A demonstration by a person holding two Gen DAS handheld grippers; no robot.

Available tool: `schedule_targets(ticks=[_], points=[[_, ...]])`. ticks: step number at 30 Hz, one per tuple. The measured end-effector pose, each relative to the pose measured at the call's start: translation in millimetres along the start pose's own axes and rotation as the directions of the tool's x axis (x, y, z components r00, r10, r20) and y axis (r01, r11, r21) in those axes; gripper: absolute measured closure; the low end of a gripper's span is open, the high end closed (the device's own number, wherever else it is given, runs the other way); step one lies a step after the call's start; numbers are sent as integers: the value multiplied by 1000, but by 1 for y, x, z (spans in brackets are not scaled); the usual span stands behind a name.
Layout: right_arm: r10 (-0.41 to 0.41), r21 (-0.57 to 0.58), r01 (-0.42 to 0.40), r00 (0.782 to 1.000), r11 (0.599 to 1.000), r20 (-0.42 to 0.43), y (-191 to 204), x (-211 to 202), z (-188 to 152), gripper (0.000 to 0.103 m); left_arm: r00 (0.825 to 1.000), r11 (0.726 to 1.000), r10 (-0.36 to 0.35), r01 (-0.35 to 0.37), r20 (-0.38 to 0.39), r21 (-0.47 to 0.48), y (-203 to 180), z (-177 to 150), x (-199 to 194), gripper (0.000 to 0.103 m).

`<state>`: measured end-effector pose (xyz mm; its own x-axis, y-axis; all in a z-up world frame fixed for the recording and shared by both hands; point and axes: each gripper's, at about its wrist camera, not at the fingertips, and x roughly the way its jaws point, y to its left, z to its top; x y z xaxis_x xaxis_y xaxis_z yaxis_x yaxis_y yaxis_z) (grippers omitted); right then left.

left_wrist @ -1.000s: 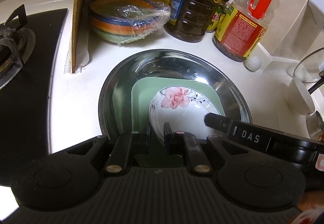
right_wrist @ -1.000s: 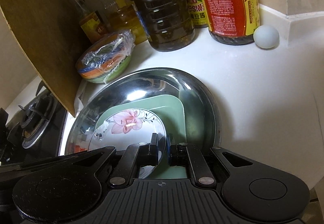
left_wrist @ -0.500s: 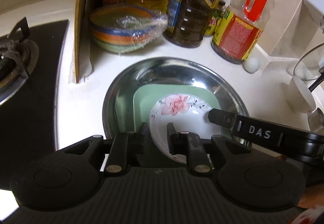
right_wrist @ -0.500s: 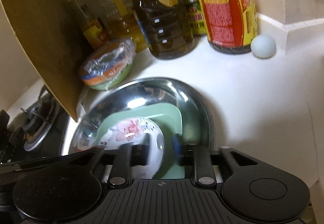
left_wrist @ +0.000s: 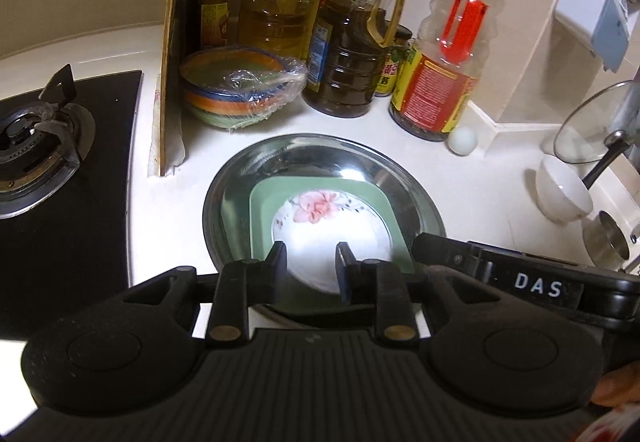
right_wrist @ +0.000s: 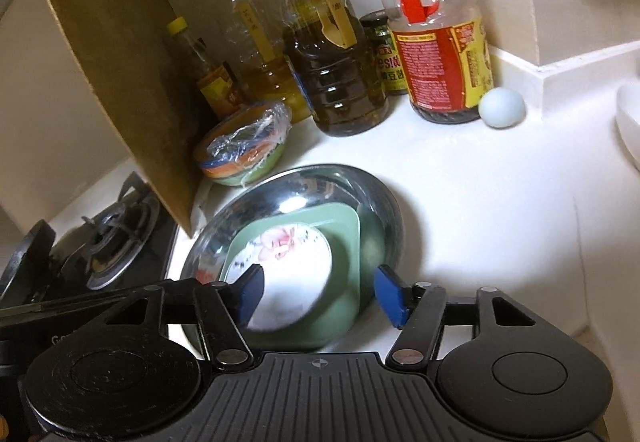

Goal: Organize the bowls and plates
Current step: 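Open both grippers and withdraw them from the plate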

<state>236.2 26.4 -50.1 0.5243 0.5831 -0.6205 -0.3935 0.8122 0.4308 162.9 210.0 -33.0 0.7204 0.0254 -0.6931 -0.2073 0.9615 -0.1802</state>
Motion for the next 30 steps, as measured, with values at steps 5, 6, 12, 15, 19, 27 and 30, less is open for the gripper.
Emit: schedule_targets(ticks=[5, 6, 12, 15, 19, 27, 30], points=[[-9, 1, 9, 1000, 1000, -11, -8, -26, -12, 35, 1000, 1000, -5, 5, -5, 6, -13, -17, -16, 76], [-11, 2, 11, 1000, 1000, -13, -9, -31, -15, 35, 1000, 1000, -7, 7, -8, 8, -16, -21, -20, 76], [-27, -1, 27, 999, 1000, -27, -19, -62, -32, 32, 1000, 1000, -17, 18, -14, 22, -33, -43, -39, 76], [-35, -10, 35, 999, 999, -35, -23, -77, -42, 32, 1000, 999, -21, 21, -20, 28, -42, -54, -49, 76], [-52, -21, 51, 998, 998, -42, -29, -97, -55, 32, 999, 999, -29, 30, -33, 30, -54, -69, -59, 76], [-86, -3, 86, 995, 996, -49, -46, -136, -80, 32, 997, 998, -46, 49, -57, 43, -77, -96, -76, 76], [-102, 4, 103, 993, 995, -50, -51, -149, -88, 32, 997, 997, -57, 60, -61, 51, -87, -104, -82, 76]])
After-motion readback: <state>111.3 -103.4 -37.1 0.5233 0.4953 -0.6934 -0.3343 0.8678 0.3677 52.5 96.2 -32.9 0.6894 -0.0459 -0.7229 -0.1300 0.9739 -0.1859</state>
